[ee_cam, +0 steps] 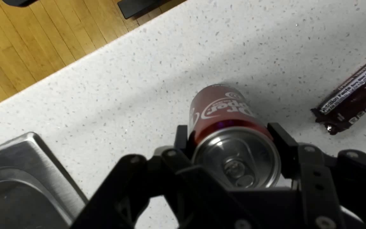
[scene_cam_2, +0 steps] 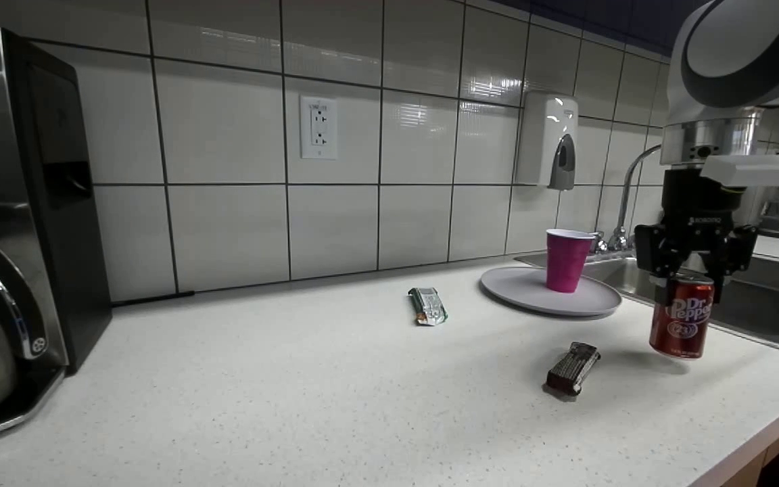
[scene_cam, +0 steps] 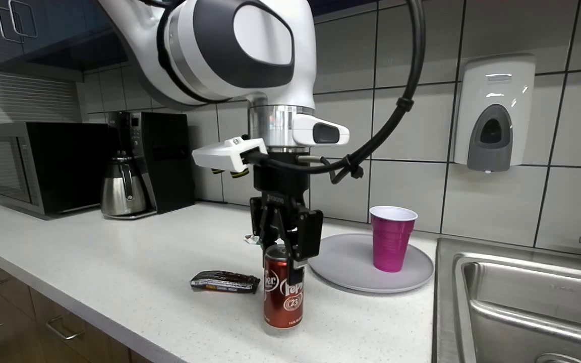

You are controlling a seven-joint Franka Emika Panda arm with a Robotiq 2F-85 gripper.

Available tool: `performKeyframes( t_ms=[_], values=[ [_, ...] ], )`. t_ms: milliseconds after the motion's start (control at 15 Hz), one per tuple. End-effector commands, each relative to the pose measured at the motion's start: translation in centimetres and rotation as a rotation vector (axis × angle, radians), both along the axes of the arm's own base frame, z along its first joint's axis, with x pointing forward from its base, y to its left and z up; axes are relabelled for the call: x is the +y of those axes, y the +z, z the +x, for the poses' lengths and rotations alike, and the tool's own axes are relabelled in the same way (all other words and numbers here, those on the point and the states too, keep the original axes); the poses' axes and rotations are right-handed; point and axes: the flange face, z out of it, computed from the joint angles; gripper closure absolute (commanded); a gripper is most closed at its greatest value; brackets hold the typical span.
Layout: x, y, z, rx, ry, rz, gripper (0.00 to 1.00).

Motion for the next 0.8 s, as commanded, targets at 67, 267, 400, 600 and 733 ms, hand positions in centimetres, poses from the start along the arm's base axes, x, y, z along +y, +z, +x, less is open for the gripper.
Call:
performKeyframes(
  t_ms=[67,267,400,600,733],
  values=[
    [-0.8,0.2,-1.3,-0.001,-0.053,-0.019,0.62],
    [-1.0,0.1,-1.4,0.004,-0.068,-0.021,0.25],
    [-1.1,0.2,-1.4,0.002,-0.073,-0.022,0.04],
    [-1.2,0.7,-1.4,-0.007,-0.081,-0.021,0.00],
    [-1.4,1.5,-1.2,-0.025,-0.084,-0.021,0.00]
  ],
)
